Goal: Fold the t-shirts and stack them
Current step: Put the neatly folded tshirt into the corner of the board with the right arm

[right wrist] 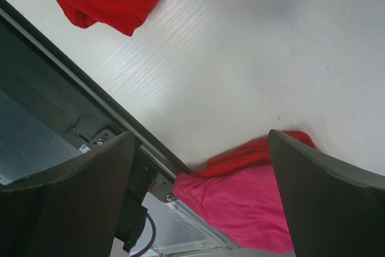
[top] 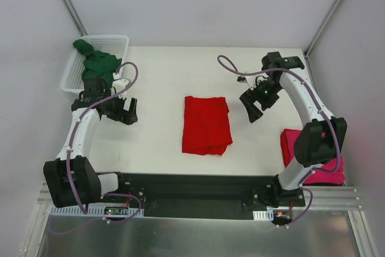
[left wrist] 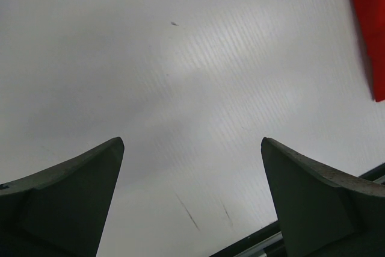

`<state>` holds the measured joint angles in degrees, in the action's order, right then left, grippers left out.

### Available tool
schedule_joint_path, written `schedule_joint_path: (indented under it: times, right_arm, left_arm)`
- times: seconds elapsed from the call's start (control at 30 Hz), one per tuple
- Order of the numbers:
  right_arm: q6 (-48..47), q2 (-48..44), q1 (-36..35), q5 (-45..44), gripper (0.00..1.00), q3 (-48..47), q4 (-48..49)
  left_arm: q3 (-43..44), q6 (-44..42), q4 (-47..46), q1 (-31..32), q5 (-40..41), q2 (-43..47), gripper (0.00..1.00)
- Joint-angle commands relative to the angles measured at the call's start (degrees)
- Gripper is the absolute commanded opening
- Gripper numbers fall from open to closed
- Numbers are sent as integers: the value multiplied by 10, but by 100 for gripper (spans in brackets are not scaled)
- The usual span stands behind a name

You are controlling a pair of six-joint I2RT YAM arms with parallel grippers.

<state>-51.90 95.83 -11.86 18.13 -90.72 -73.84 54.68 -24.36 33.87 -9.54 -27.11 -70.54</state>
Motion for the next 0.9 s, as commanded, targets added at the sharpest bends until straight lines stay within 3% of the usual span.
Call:
schedule_joint_path:
  times: [0.0, 0.23, 0.53, 0.87]
  right_arm:
    - [-76, 20, 20, 4, 96, -39, -141]
    - [-54, 71, 23, 22, 96, -56, -172]
    - [-49, 45, 21, 33, 96, -34, -171]
    - [-50, -77, 46, -64, 96, 61, -126]
  left_arm:
    - [-31, -56, 13, 38, -27, 29, 99]
    - [-26, -118, 16, 89, 8, 30, 99]
    - [57, -167, 16, 160, 15, -67, 99]
    - [192, -66, 16, 174, -16, -217, 99]
